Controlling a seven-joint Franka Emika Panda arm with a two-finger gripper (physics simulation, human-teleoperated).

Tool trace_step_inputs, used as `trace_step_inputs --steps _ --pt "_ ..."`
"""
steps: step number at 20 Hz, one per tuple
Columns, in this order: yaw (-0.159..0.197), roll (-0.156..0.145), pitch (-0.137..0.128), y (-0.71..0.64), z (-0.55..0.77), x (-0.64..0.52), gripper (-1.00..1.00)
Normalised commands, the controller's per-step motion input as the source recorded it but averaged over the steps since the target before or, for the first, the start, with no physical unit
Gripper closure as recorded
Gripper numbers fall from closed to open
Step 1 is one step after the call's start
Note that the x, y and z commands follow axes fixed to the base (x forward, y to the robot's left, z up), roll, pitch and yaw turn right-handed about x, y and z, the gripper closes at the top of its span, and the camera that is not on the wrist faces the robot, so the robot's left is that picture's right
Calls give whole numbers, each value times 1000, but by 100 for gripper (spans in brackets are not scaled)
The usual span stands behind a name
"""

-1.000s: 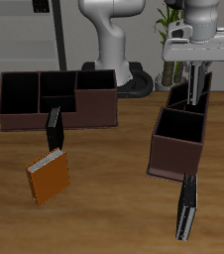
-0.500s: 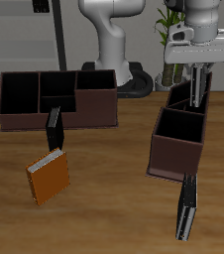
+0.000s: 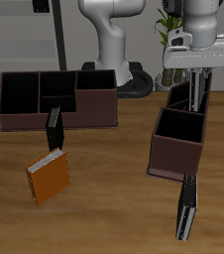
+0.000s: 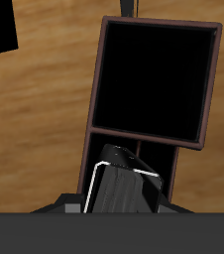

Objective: Place the right striped book into the left desk caddy's back compartment

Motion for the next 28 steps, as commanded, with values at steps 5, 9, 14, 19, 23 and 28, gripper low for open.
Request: trace_step_inputs --steps 5,9,14,19,23,28 --pt "3 1 17 13 -131 61 100" --pt "-10 2 24 11 -105 34 100" --pt "1 -5 24 3 -137 70 100" --pt "8 -10 32 3 -217 65 100" --pt "-2 -6 45 24 -201 45 100" --pt "-6 14 56 45 -204 -3 100"
